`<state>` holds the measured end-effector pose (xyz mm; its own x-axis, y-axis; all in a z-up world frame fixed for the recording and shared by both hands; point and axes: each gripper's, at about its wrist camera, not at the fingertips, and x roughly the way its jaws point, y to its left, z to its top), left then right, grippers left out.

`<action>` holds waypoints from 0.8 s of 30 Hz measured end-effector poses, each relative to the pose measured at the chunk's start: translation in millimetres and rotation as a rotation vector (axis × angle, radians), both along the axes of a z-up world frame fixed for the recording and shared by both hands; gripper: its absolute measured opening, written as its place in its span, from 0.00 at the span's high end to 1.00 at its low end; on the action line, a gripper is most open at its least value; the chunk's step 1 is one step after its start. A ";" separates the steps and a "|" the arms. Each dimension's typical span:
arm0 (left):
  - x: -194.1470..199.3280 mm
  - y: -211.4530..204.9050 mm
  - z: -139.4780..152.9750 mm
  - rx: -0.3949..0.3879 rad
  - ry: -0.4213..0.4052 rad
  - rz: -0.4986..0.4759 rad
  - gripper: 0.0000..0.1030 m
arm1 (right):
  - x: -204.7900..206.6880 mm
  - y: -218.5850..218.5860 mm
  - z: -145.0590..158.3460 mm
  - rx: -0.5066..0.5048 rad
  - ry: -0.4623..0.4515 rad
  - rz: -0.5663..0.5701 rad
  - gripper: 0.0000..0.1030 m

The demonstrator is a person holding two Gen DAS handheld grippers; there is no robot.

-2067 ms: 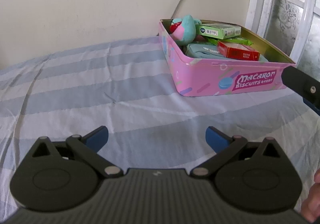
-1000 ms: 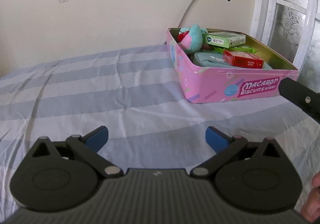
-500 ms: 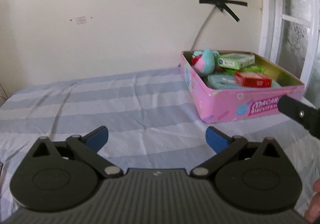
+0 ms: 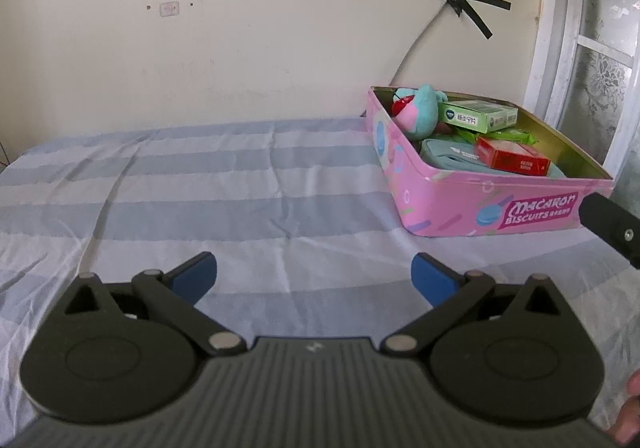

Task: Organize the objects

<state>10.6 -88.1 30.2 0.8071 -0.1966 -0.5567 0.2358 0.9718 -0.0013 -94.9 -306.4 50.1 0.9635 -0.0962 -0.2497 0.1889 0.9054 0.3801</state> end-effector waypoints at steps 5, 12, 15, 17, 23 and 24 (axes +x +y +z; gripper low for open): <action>-2.3 -2.4 0.2 0.030 -0.016 -0.013 0.00 | 1.9 -0.9 -1.4 -0.001 0.006 0.004 0.00; -0.9 2.3 -1.1 0.040 -0.013 -0.002 0.00 | 2.7 3.4 -1.8 -0.008 0.019 0.021 0.00; 0.1 3.4 -1.5 0.040 -0.006 -0.003 0.00 | 1.5 4.8 -1.0 -0.009 0.016 0.020 0.00; 0.0 3.5 -1.7 0.042 -0.010 -0.005 0.00 | 0.6 5.8 -0.4 -0.014 0.012 0.019 0.00; 1.4 1.0 -4.2 0.046 0.003 -0.016 0.00 | 3.6 5.5 -2.0 -0.008 0.021 0.022 0.00; 2.1 1.0 -5.0 0.046 0.009 -0.017 0.00 | 3.2 5.5 -2.0 -0.008 0.021 0.022 0.00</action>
